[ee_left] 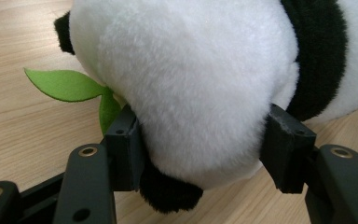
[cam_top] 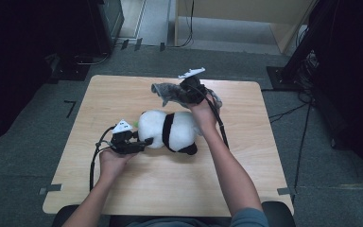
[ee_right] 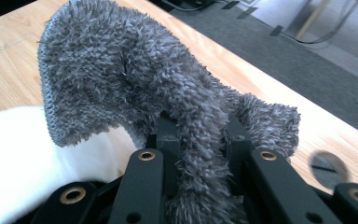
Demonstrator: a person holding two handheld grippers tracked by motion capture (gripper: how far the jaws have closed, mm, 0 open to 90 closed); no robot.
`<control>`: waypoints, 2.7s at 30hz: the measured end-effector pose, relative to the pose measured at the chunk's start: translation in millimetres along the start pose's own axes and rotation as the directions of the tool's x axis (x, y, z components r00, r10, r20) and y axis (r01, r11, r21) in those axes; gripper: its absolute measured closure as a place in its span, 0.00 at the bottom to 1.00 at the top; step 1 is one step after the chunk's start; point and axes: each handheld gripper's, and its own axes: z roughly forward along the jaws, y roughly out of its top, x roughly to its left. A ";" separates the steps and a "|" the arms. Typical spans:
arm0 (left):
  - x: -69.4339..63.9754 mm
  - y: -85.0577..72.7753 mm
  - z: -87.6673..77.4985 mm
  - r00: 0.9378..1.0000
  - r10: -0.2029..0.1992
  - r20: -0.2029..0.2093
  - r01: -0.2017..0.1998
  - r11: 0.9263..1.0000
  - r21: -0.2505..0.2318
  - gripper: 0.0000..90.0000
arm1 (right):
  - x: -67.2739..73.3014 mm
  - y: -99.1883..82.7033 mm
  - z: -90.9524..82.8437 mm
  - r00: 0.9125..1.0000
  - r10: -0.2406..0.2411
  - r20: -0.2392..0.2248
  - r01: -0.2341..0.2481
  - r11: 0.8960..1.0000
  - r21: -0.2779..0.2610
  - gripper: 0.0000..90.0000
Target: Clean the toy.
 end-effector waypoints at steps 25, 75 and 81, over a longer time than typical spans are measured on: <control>-0.6 -0.6 0.2 1.000 -0.023 -0.009 0.023 1.000 0.001 0.45 | 47.9 19.0 55.8 0.982 -0.106 -0.154 0.130 0.979 0.156 0.83; 2.0 -2.1 0.3 0.999 -0.031 0.034 0.032 0.999 -0.020 0.24 | 10.0 19.3 34.1 0.985 -0.097 -0.143 0.109 0.991 0.081 0.82; 2.2 -2.1 0.9 0.999 -0.031 0.033 0.032 0.999 -0.019 0.22 | 35.3 24.8 52.4 0.972 -0.134 -0.194 0.155 0.983 0.099 0.82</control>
